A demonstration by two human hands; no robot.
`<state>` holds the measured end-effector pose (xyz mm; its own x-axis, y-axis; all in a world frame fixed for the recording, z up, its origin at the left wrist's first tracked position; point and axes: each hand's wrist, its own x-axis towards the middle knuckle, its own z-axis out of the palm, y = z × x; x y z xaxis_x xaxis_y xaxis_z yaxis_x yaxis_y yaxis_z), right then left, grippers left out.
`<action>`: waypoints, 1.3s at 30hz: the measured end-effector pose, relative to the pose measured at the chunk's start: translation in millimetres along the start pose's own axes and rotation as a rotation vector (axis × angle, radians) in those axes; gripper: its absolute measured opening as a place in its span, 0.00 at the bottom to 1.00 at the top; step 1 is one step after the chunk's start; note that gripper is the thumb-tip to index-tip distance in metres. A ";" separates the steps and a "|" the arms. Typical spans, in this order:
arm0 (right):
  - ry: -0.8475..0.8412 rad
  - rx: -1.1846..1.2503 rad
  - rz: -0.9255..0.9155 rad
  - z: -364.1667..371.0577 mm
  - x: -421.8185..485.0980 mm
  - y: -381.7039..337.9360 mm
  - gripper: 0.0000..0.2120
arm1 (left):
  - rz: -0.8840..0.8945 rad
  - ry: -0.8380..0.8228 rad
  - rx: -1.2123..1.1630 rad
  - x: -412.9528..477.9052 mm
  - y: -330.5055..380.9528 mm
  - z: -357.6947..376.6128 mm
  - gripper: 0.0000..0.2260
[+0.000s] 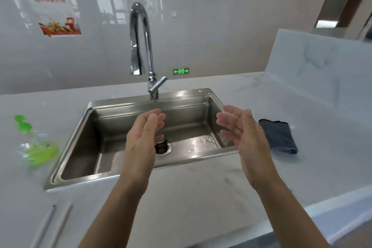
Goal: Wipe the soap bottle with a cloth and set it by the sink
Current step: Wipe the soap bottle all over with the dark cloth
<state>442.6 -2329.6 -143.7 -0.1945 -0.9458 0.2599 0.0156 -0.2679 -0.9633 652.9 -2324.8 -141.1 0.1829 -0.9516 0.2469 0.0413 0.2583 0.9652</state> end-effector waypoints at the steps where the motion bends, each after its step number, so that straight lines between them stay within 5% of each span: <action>1: 0.014 -0.016 0.001 -26.0 5.1 0.0 0.25 | -0.007 -0.015 -0.003 -1.8 -3.3 26.2 0.19; 9: 0.215 -0.082 0.068 -184.2 37.0 10.2 0.21 | -0.060 -0.212 0.012 -0.2 -26.4 198.2 0.19; 17: 0.356 -0.148 0.197 -249.0 85.3 64.5 0.13 | -0.241 -0.322 -0.001 38.5 -78.9 301.7 0.11; 29: 0.301 -0.339 0.485 -252.3 166.0 139.6 0.16 | -0.462 -0.423 0.179 99.0 -161.9 350.2 0.16; 34: 0.332 -0.408 0.535 -255.4 179.6 144.8 0.26 | -0.529 -0.413 0.207 109.3 -169.8 356.1 0.09; 39: 0.275 -0.308 0.579 -260.5 184.5 154.4 0.10 | -0.545 -0.384 0.258 111.0 -174.3 359.5 0.08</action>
<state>153.7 -2497.7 -262.0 -0.4799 -0.8293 -0.2864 -0.0788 0.3659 -0.9273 312.9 -2535.2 -250.9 -0.1580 -0.9378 -0.3090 -0.2143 -0.2729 0.9379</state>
